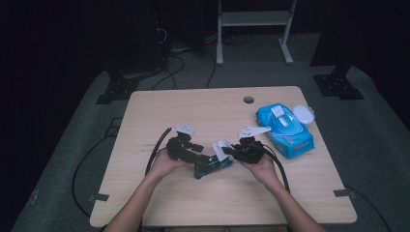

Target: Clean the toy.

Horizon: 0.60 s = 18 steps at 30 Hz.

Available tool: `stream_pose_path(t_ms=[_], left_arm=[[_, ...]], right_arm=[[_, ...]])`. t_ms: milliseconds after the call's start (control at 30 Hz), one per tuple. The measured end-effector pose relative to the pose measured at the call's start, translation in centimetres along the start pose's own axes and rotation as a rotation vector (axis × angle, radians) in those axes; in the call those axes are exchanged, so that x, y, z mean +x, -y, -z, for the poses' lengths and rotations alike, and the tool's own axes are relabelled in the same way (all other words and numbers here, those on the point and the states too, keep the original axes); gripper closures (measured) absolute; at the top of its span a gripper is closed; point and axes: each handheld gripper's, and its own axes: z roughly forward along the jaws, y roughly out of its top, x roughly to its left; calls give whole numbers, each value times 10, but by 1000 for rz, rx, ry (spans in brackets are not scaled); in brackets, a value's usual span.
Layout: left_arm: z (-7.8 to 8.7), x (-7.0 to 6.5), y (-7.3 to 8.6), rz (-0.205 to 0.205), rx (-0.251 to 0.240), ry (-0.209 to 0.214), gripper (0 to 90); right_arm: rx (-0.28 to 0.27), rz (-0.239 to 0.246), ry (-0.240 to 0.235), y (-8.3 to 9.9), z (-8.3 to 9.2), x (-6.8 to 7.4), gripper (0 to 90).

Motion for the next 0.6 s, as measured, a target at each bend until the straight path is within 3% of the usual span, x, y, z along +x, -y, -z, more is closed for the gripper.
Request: stream_pose_path(t_ms=[333,500,600], left_arm=[[-3,-11,0,-38,-13,-22,395],[-4,-22,-1,-92,0,-52,404],[-5,-26,0,-105,-8,-50,404]], right_arm=[[-1,41,17,5,5,6,833],[-12,50,4,8,9,6,833],[-15,56,2,11,12,8,833]])
